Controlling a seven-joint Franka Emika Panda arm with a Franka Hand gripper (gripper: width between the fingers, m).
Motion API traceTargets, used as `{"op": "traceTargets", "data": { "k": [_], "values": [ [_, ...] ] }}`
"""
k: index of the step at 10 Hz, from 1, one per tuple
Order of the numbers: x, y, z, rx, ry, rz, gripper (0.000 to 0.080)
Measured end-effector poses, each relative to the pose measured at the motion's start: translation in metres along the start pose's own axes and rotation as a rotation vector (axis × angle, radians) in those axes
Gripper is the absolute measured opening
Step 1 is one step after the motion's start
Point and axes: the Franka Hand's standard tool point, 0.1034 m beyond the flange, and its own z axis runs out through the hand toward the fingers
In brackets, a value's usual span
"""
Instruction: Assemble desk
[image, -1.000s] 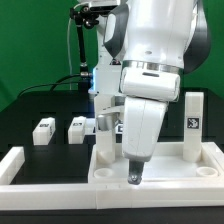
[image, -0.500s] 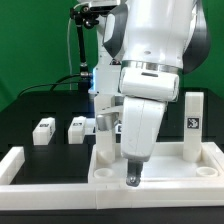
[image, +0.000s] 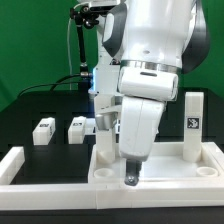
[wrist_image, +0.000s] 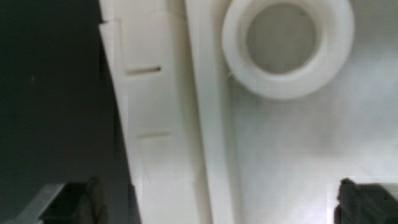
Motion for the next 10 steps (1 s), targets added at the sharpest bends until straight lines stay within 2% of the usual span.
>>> {"op": "traceTargets", "data": {
  "k": [1,2,3,4,5,10],
  "values": [
    [-0.011,0.009,-0.025,0.011,-0.006,0.026,0.0649],
    [-0.018,0.014,-0.035,0.010,-0.007,0.046,0.0649],
    [-0.026,0.018,-0.044,0.020,-0.016,0.052,0.0649],
    [-0.031,0.023,-0.049,0.011,-0.015,0.070,0.0649],
    [-0.034,0.022,-0.043,0.012,-0.017,0.147,0.0649],
    [-0.032,0.022,-0.043,0.012,-0.018,0.454,0.0649]
  ]
}}
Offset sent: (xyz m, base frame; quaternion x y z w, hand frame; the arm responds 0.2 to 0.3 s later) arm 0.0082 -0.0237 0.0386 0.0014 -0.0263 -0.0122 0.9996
